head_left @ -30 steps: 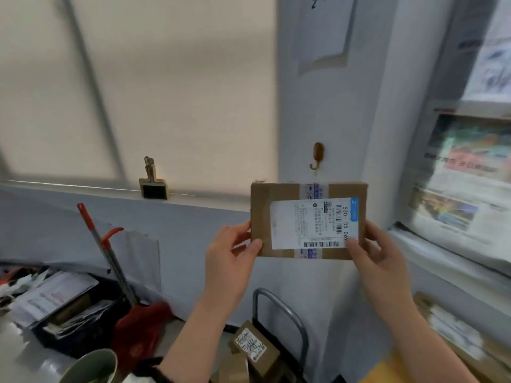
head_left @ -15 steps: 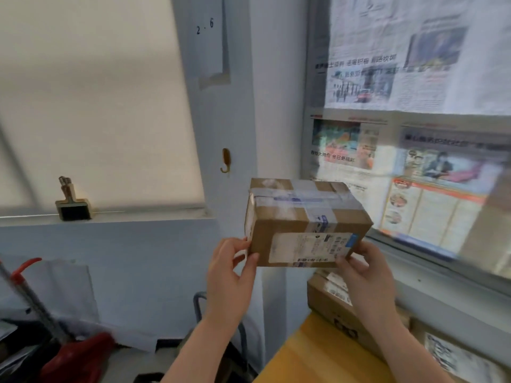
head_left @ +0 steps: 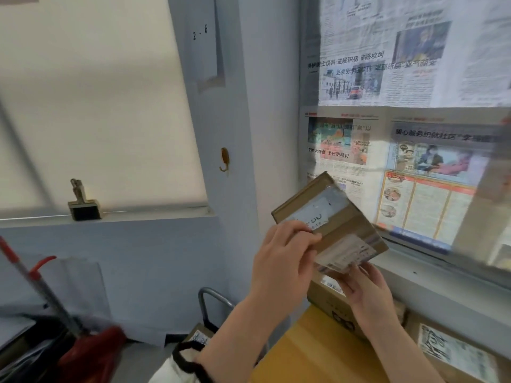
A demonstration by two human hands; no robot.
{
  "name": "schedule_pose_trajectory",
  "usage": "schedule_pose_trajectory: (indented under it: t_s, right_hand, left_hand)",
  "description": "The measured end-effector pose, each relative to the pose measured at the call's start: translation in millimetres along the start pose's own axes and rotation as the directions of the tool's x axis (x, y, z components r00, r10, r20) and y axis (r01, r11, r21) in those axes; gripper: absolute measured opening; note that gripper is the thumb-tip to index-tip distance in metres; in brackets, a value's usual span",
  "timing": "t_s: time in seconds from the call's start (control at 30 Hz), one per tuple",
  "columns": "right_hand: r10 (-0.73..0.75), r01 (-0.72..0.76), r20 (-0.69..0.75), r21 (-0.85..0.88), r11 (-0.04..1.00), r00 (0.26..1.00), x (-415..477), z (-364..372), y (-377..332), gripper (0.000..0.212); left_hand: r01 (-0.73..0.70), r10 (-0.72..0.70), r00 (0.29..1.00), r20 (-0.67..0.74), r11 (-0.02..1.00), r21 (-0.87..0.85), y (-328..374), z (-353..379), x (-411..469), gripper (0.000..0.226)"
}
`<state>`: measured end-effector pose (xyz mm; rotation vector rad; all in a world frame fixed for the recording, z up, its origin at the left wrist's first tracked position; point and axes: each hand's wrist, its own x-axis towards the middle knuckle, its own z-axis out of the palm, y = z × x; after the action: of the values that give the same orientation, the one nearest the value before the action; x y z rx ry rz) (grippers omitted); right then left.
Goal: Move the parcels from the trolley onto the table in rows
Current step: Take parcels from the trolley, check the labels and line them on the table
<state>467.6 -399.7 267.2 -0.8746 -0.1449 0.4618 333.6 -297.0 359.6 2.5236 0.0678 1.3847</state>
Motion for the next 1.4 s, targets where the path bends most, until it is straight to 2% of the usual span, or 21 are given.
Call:
schedule_pose_trajectory:
  t_s: [0.07,0.13,0.2,0.23,0.27,0.3,0.33,0.4,0.43,0.5,0.57,0.67,0.77,0.9,0.93,1.0,1.07,1.1,1.2,1.27,1.4]
  right_hand:
    - [-0.062,0.061,-0.01,-0.089,0.994,0.998,-1.9,-1.5,-10.3,0.024]
    - [-0.184,0.166,-0.042,-0.263,0.95,0.982,-5.5,1.9,-25.8,0.023]
    - [-0.362,0.325,0.011,-0.466,0.823,0.932,-10.5,10.0,-41.4,0.024]
    - [-0.441,0.411,0.072,-0.521,0.748,0.895,-15.1,17.1,-48.7,0.025]
    - [-0.517,0.492,0.139,-0.58,0.649,0.845,-19.6,24.2,-54.8,0.026]
    - [-0.606,0.573,0.222,-0.665,0.479,0.764,-24.3,32.1,-60.6,0.028]
    - [-0.674,0.625,0.33,-0.739,0.251,0.661,-29.3,40.9,-65.2,0.031]
    - [-0.689,0.648,0.55,-0.746,-0.151,0.472,-38.4,56.4,-67.5,0.035]
    - [-0.659,0.632,0.621,-0.725,-0.276,0.425,-42.7,62.8,-66.9,0.037]
    - [-0.595,0.594,0.702,-0.686,-0.419,0.39,-48.6,71.0,-64.0,0.04]
    - [-0.563,0.571,0.723,-0.677,-0.465,0.399,-48.2,72.5,-61.5,0.042]
    - [-0.566,0.574,0.698,-0.702,-0.421,0.439,-40.0,69.5,-61.4,0.039]
    - [-0.578,0.583,0.655,-0.736,-0.343,0.487,-26.9,65.8,-64.9,0.036]
    - [-0.567,0.535,0.502,-0.836,-0.123,0.654,-0.6,72.5,-80.8,0.037]
    - [-0.56,0.526,0.46,-0.849,-0.051,0.689,6.6,74.4,-87.0,0.037]
    - [-0.473,0.528,0.385,-0.821,0.218,0.793,16.2,78.4,-103.4,0.034]
    - [-0.307,0.509,0.406,-0.71,0.487,0.861,20.1,84.2,-124.4,0.024]
    - [-0.229,0.493,0.451,-0.652,0.575,0.863,20.8,87.3,-133.9,0.025]
    - [-0.133,0.467,0.513,-0.607,0.643,0.848,25.1,89.4,-149.9,0.037]
    - [-0.121,0.456,0.509,-0.611,0.647,0.852,27.6,88.0,-151.3,0.038]
    - [-0.085,0.413,0.491,-0.612,0.675,0.867,28.6,85.4,-145.3,0.036]
  left_hand:
    - [0.063,-0.064,0.998,-0.017,0.996,-0.066,-9.5,3.7,-3.3,0.01]
    - [0.254,-0.28,0.958,-0.055,0.925,-0.281,-21.3,9.4,-6.3,0.008]
    - [0.458,-0.552,0.834,0.007,0.684,-0.568,-35.9,15.6,-9.2,0.013]
    - [0.503,-0.635,0.77,0.059,0.547,-0.669,-44.2,19.2,-11.6,0.016]
    - [0.524,-0.681,0.723,0.116,0.43,-0.736,-53.2,23.0,-14.8,0.019]
    - [0.53,-0.7,0.689,0.188,0.31,-0.789,-61.5,27.0,-18.1,0.024]
    - [0.518,-0.695,0.667,0.268,0.174,-0.838,-68.1,31.8,-22.1,0.033]
    - [0.46,-0.649,0.642,0.408,-0.1,-0.882,-76.6,42.6,-31.4,0.05]
    - [0.442,-0.619,0.638,0.458,-0.192,-0.876,-78.1,47.6,-36.0,0.054]
    - [0.433,-0.576,0.636,0.514,-0.285,-0.855,-78.4,56.3,-43.0,0.055]
    - [0.429,-0.558,0.639,0.53,-0.314,-0.847,-80.1,62.2,-46.2,0.056]
    - [0.466,-0.577,0.625,0.525,-0.263,-0.845,-84.8,62.6,-44.0,0.058]
    - [0.577,-0.626,0.608,0.489,-0.075,-0.813,-91.0,53.8,-33.2,0.048]
    - [0.642,-0.652,0.636,0.413,0.149,-0.752,-99.9,28.8,4.3,0.042]
    - [0.643,-0.634,0.664,0.396,0.213,-0.735,-99.9,20.5,16.6,0.044]
    - [0.636,-0.564,0.735,0.376,0.381,-0.671,-97.0,3.1,42.0,0.05]
    - [0.598,-0.461,0.798,0.388,0.525,-0.606,-92.4,-13.5,65.3,0.062]
    - [0.578,-0.421,0.816,0.396,0.566,-0.588,-90.1,-20.1,74.5,0.069]
    - [0.542,-0.377,0.84,0.39,0.596,-0.592,-83.9,-31.9,89.0,0.063]
    - [0.545,-0.365,0.838,0.405,0.571,-0.613,-82.5,-33.6,90.9,0.052]
    - [0.574,-0.409,0.817,0.407,0.509,-0.641,-87.1,-28.1,85.4,0.053]
